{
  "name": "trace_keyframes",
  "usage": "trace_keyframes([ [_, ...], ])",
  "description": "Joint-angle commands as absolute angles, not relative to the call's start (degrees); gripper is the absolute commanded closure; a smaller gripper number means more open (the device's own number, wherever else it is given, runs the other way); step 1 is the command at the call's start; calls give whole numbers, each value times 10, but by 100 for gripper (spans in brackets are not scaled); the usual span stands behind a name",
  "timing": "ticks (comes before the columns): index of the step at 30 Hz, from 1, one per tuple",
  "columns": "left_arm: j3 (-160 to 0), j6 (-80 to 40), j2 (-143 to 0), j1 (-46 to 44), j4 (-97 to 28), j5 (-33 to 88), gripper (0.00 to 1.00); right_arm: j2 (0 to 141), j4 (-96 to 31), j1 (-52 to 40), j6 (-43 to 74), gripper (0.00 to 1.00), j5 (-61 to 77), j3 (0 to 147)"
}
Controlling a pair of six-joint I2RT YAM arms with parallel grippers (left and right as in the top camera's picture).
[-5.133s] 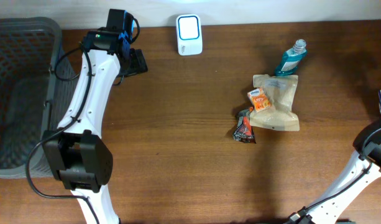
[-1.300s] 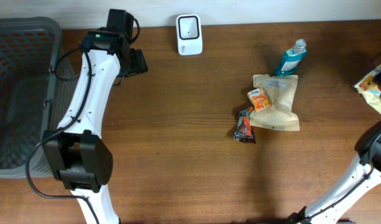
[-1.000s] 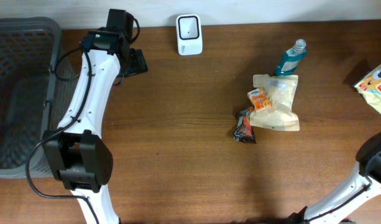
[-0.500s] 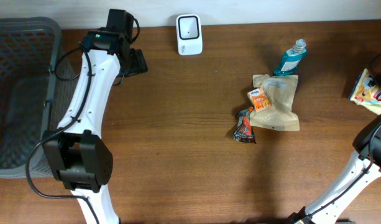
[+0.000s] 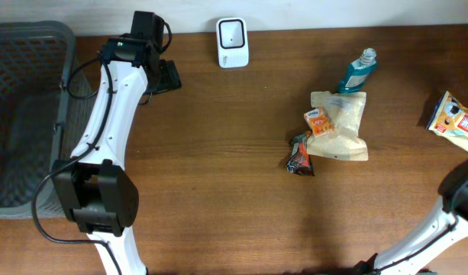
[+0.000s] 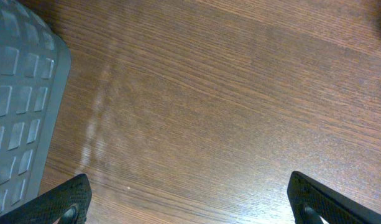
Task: Scan the item barcode
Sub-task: 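Lower the wet-wipes pack onto the far right table edge and release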
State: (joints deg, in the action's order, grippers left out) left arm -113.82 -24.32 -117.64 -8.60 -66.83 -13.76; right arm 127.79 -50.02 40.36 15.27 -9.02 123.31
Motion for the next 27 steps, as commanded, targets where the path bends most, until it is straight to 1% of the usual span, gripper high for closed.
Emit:
trace_keyframes([
  [1, -1135, -250, -1185, -88, -669, -140, 1, 1260, -546, 407, 189, 62, -99, 1231],
  [3, -1135, -250, -1185, -88, -669, -140, 1, 1273, -563, 409, 213, 80, -99, 1228],
  [4, -1135, -250, -1185, -88, -669, -140, 1, 1280, -568, 409, 220, 84, -99, 1226],
  [6, -1135, -250, -1185, -88, -669, -140, 1, 1299, -567, 409, 220, 96, -100, 1221],
  [16, -1135, -250, -1185, -88, -670, -140, 1, 1401, -567, 409, 219, 96, -100, 1220],
  [27, -1135, -250, -1185, -88, -670, -140, 1, 1448, -563, 409, 208, 96, -119, 1220],
])
